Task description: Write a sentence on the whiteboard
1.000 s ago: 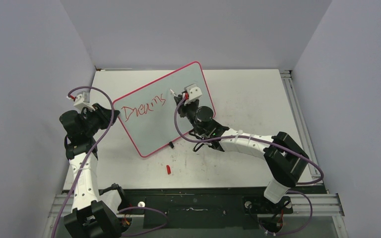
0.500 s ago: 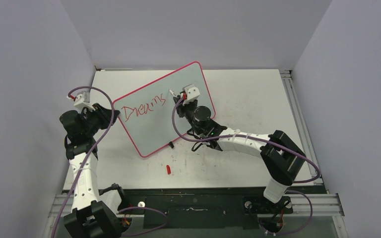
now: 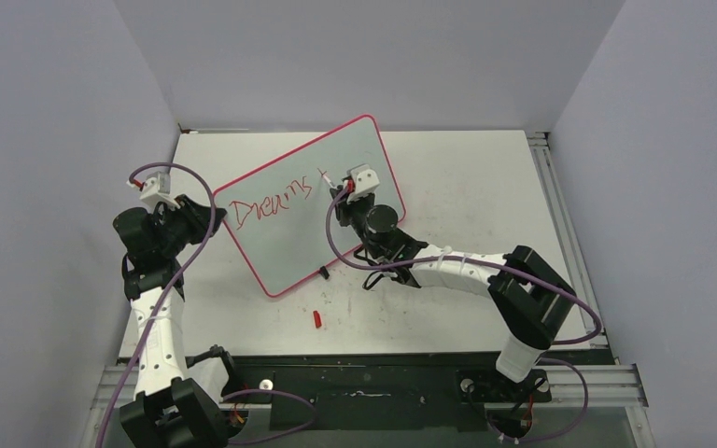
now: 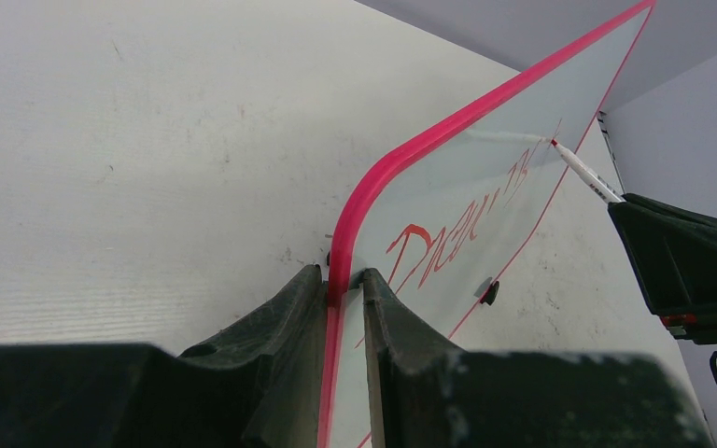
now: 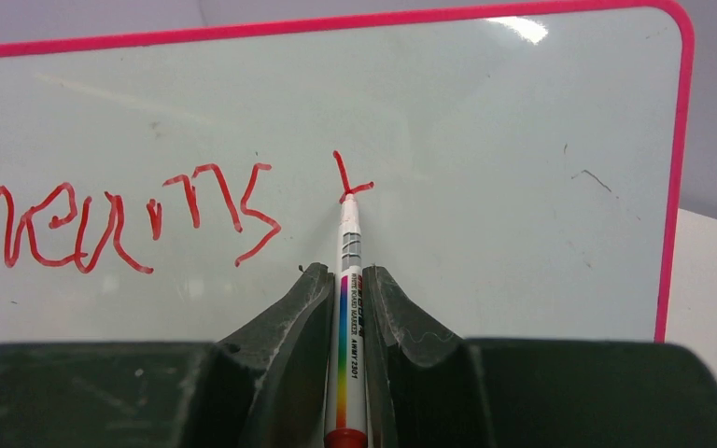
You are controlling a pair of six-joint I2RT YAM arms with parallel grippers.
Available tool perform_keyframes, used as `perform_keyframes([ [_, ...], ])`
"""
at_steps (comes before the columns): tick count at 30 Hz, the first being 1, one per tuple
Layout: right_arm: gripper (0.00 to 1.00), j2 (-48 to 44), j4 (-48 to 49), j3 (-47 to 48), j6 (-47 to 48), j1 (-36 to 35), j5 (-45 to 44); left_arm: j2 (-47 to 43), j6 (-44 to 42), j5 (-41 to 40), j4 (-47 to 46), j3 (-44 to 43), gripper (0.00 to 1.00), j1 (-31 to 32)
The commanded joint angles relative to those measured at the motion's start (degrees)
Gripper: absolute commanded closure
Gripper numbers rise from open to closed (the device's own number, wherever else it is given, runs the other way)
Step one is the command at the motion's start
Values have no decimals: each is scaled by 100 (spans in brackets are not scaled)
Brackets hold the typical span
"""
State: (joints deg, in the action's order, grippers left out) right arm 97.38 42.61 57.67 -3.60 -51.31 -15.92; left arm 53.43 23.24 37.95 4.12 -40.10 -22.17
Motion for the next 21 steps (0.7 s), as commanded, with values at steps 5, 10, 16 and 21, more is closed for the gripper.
perform_keyframes([
  [5,95,-281,85,-309,-174,9,-127,-16,-22,287,100,-86,81,134],
  [10,95,-376,81,-491,-203,-34,-220,-25,-22,280,104,-86,81,134],
  [16,95,-407,98,-450,-139,-36,-378,-26,-31,269,115,-86,81,134],
  [21,95,-352,90,-242,-4,-3,-368,-26,-48,243,132,-85,81,134],
])
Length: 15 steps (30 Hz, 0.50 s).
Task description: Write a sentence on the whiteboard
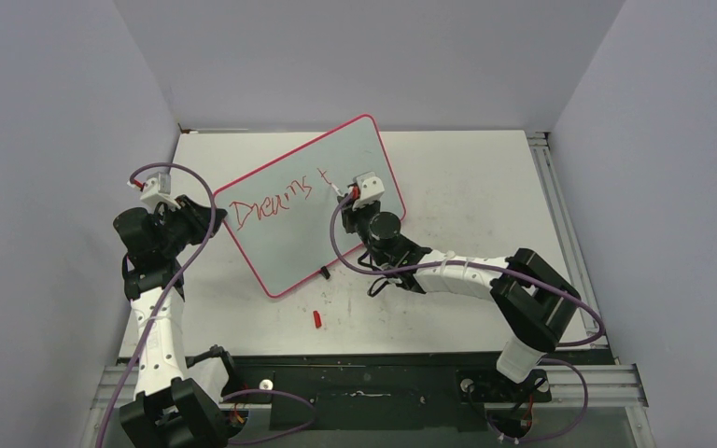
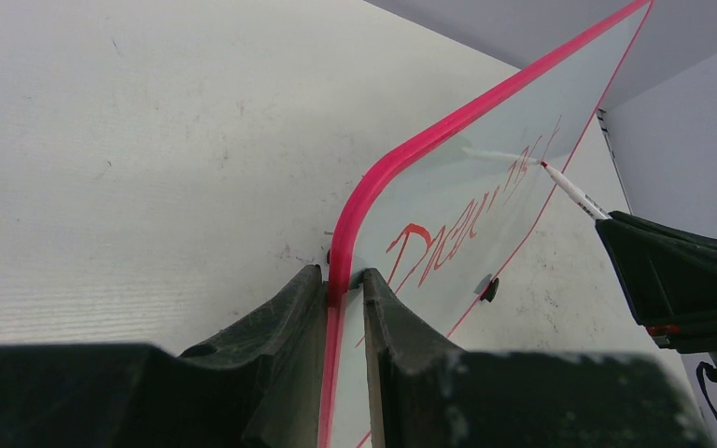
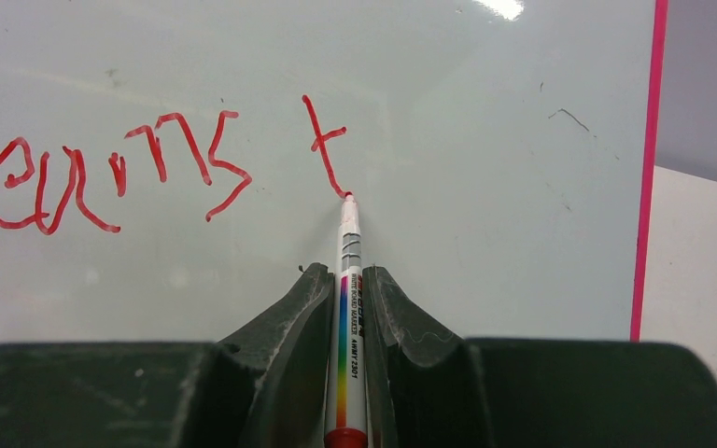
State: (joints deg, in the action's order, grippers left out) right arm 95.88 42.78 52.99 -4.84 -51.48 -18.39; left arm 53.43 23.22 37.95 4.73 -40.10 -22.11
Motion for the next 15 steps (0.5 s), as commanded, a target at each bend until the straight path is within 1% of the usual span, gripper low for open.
perform_keyframes([
  [1,95,-193,72,277,143,31,-109,-26,-46,245,71,-86,82,128],
  [15,95,-259,160,466,339,89,-68,-26,-81,208,113,-87,81,127],
])
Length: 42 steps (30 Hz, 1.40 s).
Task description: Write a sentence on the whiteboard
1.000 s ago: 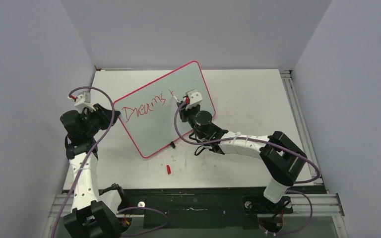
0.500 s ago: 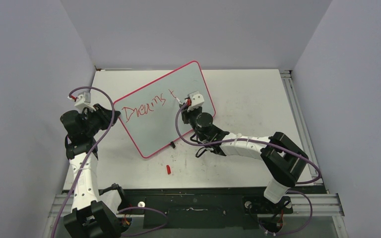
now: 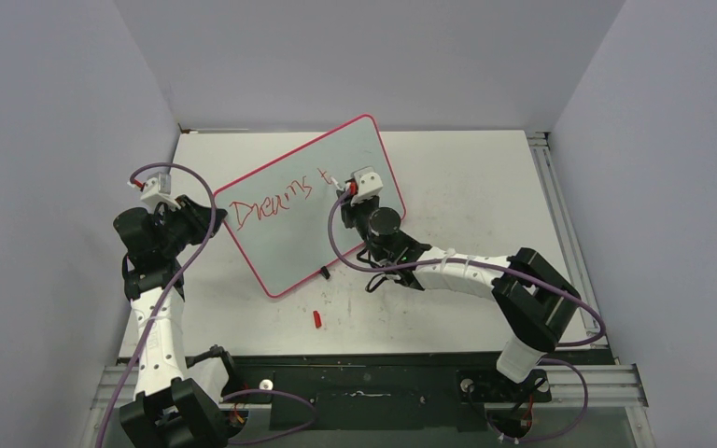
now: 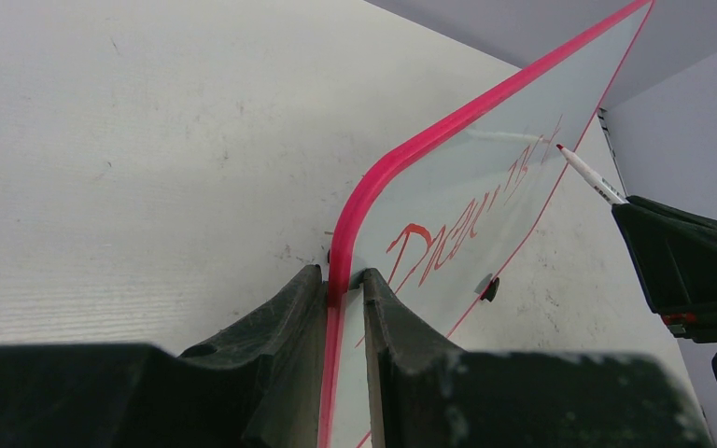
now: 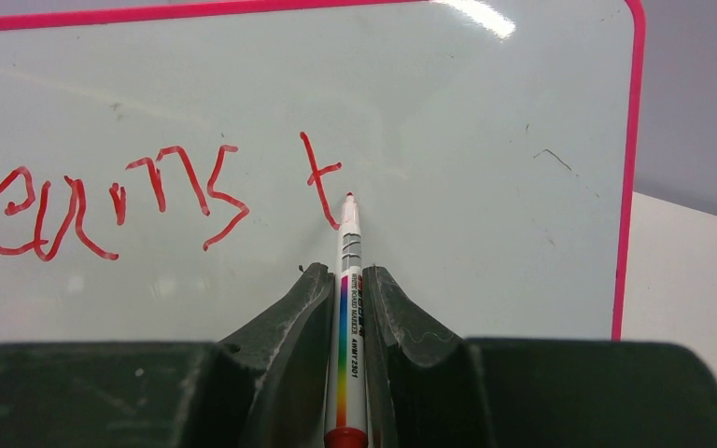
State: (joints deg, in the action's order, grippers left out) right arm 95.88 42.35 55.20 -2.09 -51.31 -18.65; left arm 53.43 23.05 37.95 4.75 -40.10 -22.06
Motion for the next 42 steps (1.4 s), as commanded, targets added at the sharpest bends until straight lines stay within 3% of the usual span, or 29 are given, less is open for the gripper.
perform_keyframes([
  [1,95,-249,208,253,68,76,-42,-26,-64,211,113,-94,81,123],
  [42,95,198,135,599,35,176,192,27,-90,220,113,-118,81,123],
])
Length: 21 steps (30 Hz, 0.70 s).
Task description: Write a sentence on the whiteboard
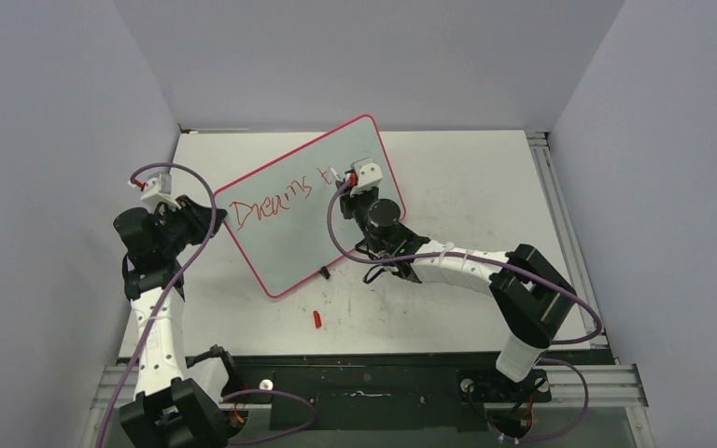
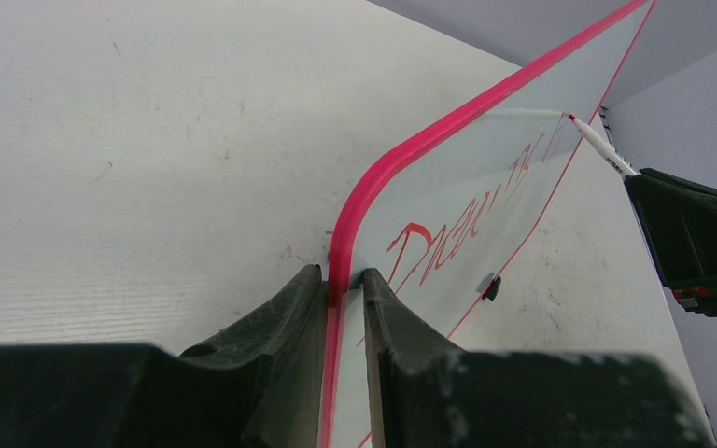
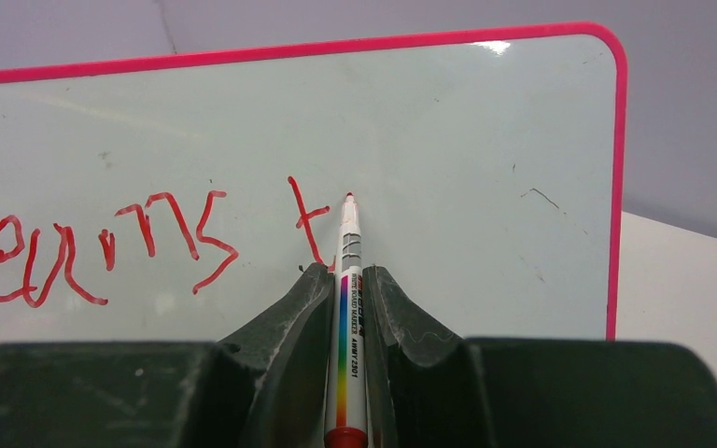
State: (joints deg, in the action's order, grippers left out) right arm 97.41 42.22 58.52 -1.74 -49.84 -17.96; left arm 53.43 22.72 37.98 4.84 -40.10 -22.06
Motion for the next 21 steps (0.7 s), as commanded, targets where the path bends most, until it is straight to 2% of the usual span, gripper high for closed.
perform_keyframes([
  [1,95,36,140,261,3,29,132,27,-59,213,105,-116,82,123],
  [21,95,-159,61,-325,-209,-52,145,-4,-53,213,102,-112,82,123],
])
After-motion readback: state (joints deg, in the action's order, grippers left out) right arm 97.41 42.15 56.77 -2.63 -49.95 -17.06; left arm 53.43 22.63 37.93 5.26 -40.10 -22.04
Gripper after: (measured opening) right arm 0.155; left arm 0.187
